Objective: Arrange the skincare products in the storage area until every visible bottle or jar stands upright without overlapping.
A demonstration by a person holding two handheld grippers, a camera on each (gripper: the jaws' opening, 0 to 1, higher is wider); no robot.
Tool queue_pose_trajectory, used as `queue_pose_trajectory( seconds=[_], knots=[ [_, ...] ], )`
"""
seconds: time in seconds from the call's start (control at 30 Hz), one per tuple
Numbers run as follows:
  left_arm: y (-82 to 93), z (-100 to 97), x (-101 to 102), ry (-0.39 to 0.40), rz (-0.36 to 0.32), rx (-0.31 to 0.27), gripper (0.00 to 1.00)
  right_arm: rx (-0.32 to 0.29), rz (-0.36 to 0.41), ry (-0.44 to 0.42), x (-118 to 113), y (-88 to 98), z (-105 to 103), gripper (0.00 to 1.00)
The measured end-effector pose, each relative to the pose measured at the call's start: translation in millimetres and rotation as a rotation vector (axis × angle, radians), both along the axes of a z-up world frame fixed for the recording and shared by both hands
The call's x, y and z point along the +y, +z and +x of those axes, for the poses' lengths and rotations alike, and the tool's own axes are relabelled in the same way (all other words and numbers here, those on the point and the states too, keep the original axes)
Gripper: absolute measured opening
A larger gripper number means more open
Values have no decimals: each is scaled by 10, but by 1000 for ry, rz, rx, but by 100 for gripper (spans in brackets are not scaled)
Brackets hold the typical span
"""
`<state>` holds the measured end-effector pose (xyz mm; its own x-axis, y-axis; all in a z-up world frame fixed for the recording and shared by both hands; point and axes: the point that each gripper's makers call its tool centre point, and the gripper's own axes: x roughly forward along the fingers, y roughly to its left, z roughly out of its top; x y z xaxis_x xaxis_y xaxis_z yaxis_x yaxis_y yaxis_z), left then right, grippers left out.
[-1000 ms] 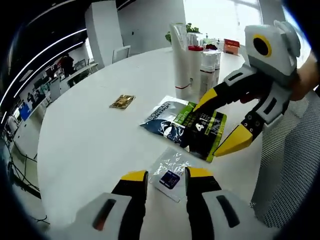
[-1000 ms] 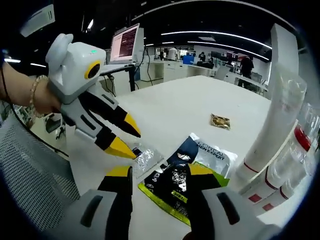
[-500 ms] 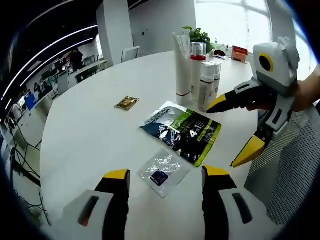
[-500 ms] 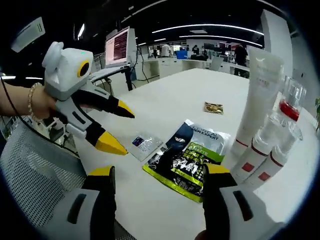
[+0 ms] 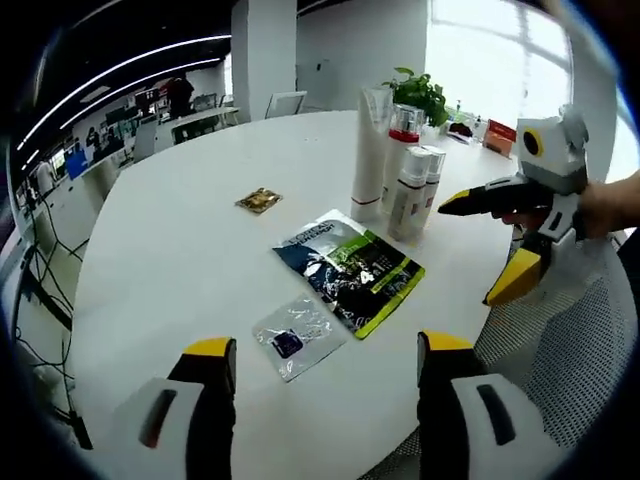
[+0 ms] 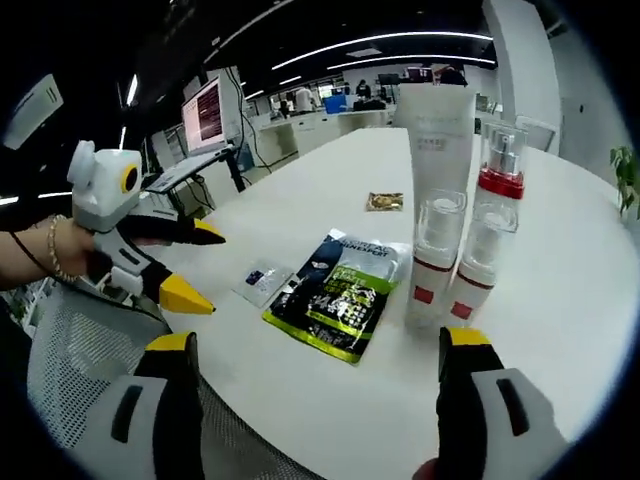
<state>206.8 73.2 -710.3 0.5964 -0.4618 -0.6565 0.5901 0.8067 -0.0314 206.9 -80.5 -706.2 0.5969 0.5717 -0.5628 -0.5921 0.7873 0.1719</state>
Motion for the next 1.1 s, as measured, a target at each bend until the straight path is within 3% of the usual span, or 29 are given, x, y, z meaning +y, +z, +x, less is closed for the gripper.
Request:
queue_pose_trajectory(
  seconds=[0.3, 0.6, 1.1],
  knots=[
    [206, -52, -7, 47, -45, -2, 82, -25, -10, -47, -381, 119, 35, 99],
    [352, -143, -5, 71, -68, -10, 96, -51, -6, -63, -584, 272, 6, 99],
    [323, -290, 92, 105, -55, 8, 99, -90, 1, -43, -727, 393, -24, 99]
  ],
)
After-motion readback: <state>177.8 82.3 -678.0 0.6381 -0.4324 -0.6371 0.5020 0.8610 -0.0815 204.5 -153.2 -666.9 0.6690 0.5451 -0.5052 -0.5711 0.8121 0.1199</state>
